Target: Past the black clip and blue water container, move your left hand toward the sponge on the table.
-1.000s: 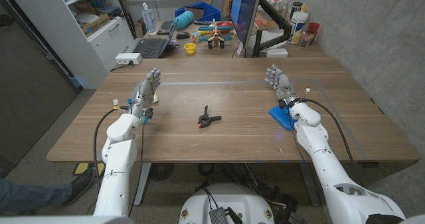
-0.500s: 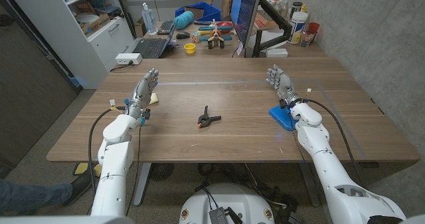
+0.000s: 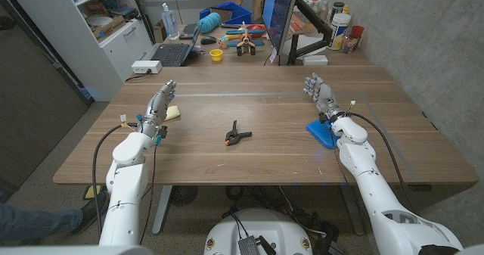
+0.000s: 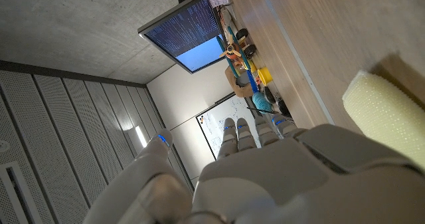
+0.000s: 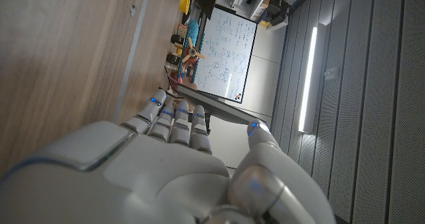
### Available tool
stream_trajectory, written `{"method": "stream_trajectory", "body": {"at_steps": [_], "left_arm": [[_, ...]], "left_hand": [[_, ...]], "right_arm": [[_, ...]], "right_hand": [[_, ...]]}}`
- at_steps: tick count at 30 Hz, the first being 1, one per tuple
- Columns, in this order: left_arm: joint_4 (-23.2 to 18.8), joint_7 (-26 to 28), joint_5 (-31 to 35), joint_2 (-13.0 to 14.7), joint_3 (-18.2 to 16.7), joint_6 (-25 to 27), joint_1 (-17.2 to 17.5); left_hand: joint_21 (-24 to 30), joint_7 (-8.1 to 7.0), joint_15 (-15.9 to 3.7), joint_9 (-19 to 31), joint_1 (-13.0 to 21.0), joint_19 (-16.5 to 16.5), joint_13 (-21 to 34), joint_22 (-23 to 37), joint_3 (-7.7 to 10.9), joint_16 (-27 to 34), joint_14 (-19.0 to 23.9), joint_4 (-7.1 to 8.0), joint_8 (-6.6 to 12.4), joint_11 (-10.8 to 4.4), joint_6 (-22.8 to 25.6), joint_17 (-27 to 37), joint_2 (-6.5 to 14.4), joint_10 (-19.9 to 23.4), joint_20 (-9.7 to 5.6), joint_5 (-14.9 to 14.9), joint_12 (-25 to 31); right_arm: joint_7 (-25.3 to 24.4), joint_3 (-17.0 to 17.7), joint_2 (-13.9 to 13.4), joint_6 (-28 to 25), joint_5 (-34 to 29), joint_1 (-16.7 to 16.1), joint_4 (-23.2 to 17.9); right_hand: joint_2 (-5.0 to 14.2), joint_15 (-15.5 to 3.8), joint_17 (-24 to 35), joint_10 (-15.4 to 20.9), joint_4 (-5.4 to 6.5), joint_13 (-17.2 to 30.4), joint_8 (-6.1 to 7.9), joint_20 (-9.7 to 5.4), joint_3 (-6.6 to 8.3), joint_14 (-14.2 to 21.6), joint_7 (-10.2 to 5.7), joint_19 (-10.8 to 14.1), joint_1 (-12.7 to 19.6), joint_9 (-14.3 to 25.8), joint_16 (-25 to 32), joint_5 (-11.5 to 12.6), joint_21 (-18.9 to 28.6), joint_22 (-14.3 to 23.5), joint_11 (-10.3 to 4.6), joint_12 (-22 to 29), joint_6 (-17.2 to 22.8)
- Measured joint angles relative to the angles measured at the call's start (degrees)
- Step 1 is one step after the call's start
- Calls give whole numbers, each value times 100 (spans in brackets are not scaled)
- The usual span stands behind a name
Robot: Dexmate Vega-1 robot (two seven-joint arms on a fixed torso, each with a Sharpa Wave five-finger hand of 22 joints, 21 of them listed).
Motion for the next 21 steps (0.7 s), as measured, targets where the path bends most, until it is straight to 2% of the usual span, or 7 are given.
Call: {"method": "stream_trajectory", "body": {"at_steps": [18,21], "left_arm": [[-54,168,143,50,-174,-133,74],[-68,203,201,72,-188,-140,85]], "left_hand": [[-61,-11,-8,-1,83,32,0,0,0,0,77,-47,0,-31,51,0,23,51,31,0,0],[-61,-42,-8,-1,105,32,0,0,1,0,77,-93,0,-31,82,0,45,51,31,0,0]], "right_arm": [[29,-12,56,96,-25,170,246],[33,-11,62,115,-35,184,270]], "right_hand": [[0,0,1,0,0,0,0,31,0,-1,0,29,0,0,0,0,-44,0,1,0,-1],[0,0,1,31,0,0,0,31,0,-1,0,29,0,0,0,0,-44,-1,31,0,-1]]}}
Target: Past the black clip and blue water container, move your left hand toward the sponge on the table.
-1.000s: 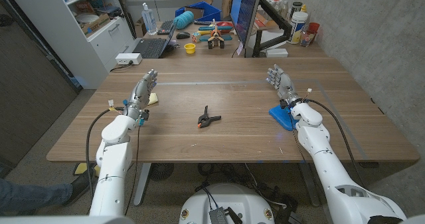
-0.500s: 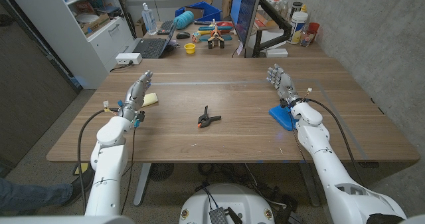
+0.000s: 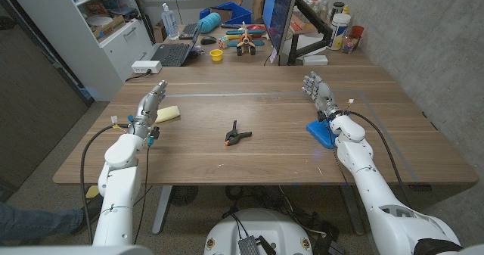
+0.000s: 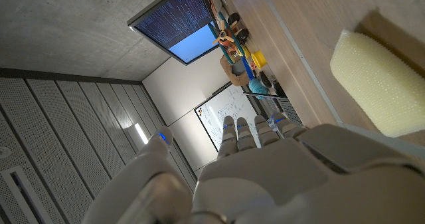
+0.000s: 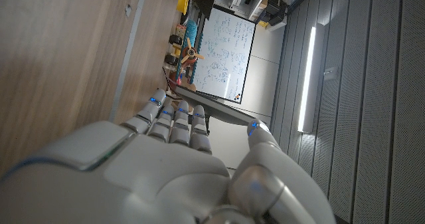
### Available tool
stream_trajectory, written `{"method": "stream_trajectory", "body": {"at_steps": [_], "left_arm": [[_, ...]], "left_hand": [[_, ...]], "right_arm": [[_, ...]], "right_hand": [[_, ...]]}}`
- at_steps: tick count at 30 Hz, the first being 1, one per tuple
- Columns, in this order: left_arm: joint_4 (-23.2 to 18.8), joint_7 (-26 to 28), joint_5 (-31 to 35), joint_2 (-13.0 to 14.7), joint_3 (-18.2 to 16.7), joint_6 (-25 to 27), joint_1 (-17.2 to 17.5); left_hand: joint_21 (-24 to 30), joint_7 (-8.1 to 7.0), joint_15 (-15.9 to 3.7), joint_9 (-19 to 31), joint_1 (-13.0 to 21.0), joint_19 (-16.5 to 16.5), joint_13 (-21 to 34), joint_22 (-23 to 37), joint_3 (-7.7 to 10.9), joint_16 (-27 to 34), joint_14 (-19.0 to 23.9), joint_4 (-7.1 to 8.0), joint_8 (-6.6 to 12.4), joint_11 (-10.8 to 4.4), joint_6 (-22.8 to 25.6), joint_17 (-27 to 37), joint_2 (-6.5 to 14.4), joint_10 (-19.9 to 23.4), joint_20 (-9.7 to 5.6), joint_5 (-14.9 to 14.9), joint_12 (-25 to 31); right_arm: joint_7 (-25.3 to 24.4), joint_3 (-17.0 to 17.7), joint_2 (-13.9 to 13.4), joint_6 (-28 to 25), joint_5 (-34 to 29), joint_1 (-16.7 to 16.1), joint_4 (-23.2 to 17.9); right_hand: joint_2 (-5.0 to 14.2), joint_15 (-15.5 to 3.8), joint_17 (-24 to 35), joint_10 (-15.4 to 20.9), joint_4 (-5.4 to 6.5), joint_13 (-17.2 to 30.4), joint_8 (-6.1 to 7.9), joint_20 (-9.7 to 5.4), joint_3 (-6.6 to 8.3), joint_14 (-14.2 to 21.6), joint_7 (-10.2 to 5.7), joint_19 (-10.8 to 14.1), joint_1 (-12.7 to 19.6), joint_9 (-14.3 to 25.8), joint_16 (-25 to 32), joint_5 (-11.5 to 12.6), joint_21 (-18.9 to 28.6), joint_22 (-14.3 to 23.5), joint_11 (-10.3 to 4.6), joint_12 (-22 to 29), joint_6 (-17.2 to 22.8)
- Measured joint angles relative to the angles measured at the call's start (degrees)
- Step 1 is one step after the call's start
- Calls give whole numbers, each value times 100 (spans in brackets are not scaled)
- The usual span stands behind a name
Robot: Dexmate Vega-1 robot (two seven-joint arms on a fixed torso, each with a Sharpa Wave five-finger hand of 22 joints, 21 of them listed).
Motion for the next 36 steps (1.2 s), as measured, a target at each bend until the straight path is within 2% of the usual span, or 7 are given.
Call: {"method": "stream_trajectory", "body": {"at_steps": [15,36], "left_arm": [[-154,136,322,121,-25,72,73],[-349,221,664,275,-92,294,151]], "left_hand": [[-44,32,0,0,52,-20,0,0,9,0,0,-9,0,-23,31,0,-7,23,20,0,0],[-85,-9,-9,-1,144,-21,0,0,21,0,51,-69,0,0,71,0,7,62,79,0,0]], "right_arm": [[9,36,41,53,-45,66,124],[-3,67,39,54,-98,84,148]], "right_hand": [[0,0,0,0,-24,0,0,0,-24,63,0,-1,0,0,0,0,-44,0,0,0,0],[0,-31,1,30,-24,0,0,0,-24,94,1,-1,0,0,0,0,-103,0,-30,44,63]]}}
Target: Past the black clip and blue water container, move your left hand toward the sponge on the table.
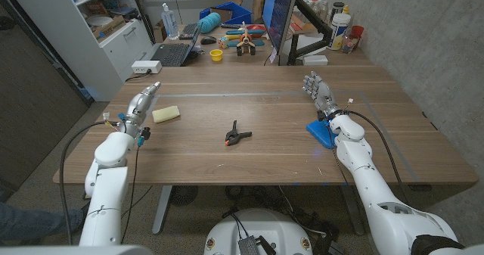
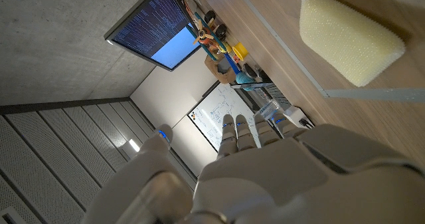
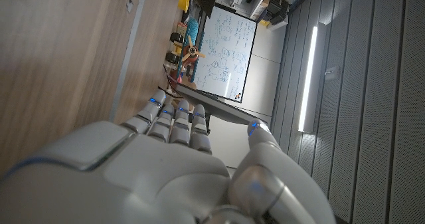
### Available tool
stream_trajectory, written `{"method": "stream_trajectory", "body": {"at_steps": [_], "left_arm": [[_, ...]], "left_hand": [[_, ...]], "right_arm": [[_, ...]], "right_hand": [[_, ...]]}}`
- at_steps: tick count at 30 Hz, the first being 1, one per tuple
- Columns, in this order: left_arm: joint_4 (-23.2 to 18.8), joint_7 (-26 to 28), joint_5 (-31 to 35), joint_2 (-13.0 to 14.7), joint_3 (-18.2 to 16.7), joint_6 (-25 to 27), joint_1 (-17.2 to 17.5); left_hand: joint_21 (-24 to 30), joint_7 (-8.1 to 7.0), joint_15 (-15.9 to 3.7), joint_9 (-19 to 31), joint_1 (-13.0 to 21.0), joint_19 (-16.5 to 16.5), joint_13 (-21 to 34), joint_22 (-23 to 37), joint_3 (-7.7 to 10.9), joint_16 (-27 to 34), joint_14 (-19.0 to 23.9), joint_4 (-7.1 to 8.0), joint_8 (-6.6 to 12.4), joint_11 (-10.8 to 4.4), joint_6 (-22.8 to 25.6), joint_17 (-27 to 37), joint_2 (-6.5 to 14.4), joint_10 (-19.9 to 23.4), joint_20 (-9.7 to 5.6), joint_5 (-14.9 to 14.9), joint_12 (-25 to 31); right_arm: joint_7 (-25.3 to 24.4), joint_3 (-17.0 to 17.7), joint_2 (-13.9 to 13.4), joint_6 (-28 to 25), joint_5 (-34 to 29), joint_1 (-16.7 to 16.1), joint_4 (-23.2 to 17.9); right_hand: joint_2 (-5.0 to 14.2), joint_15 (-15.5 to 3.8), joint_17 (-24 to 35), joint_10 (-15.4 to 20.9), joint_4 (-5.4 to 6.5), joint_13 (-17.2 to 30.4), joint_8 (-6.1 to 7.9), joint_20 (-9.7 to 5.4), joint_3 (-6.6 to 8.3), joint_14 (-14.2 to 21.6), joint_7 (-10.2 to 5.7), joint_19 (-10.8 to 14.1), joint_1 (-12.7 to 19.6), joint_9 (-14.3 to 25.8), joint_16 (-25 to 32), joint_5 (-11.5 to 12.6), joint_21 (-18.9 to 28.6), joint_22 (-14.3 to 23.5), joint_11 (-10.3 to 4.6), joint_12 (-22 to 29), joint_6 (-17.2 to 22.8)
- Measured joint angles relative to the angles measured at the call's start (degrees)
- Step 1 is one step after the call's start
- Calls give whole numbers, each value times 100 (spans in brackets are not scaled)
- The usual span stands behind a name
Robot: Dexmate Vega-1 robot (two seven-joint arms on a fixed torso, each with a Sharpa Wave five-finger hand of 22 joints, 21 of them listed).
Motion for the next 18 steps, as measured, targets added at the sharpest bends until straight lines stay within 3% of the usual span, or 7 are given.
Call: {"method": "stream_trajectory", "body": {"at_steps": [18], "left_arm": [[-88,329,644,174,63,119,43]], "left_hand": [[-23,0,-22,0,52,-6,0,0,-20,0,21,-26,0,-31,62,0,39,31,58,0,0]], "right_arm": [[-6,38,-3,43,-2,24,78]], "right_hand": [[0,0,0,21,-18,0,0,-21,-18,-1,-21,21,0,0,0,0,-63,0,-21,0,21]]}}
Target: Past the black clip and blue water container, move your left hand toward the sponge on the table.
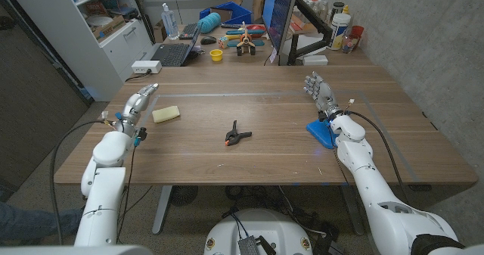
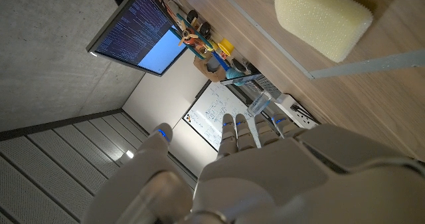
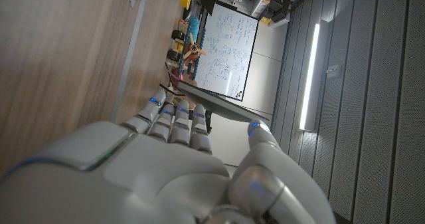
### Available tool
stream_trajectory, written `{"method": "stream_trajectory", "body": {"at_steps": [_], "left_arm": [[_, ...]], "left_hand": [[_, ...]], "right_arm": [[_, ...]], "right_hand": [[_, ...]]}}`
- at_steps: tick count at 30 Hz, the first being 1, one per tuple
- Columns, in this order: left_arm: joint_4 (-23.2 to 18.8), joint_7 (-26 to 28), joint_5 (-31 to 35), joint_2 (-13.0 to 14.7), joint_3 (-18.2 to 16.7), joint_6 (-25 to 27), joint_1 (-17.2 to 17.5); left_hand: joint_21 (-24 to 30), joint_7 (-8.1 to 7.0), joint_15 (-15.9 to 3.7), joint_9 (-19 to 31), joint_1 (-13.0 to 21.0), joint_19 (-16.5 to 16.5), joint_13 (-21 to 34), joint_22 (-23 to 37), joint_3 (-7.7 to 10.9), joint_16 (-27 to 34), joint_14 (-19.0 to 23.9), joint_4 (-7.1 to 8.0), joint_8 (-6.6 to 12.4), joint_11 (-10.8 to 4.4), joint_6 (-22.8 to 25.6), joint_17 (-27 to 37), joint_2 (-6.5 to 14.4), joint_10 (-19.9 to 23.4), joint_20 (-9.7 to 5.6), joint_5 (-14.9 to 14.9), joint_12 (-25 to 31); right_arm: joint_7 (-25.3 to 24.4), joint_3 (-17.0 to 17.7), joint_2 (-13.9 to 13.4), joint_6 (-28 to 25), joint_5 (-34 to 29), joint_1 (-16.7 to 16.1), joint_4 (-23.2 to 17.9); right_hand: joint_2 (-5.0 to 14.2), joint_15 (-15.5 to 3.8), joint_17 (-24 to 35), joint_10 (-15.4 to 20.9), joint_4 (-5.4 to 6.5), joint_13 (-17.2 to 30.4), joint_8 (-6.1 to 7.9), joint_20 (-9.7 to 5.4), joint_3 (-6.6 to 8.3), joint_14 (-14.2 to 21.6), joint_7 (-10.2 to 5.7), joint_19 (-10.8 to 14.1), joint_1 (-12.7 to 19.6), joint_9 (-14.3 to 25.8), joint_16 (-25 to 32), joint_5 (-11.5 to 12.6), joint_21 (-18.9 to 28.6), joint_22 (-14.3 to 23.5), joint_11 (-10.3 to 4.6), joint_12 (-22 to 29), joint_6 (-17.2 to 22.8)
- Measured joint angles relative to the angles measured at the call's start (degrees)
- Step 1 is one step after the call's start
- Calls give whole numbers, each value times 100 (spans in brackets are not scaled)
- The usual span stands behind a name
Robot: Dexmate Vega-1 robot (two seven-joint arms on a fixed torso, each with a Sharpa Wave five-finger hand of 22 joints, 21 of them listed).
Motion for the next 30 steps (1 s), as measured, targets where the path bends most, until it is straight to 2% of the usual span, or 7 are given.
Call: {"method": "stream_trajectory", "body": {"at_steps": [30], "left_arm": [[-69,597,1323,409,413,232,-16]], "left_hand": [[-43,-71,-32,0,105,47,0,0,16,0,70,-63,0,-29,71,0,0,93,46,0,0]], "right_arm": [[21,58,35,93,-17,92,212]], "right_hand": [[30,0,0,31,-14,0,0,0,-14,-1,-20,42,-30,0,0,0,-66,0,31,0,20]]}}
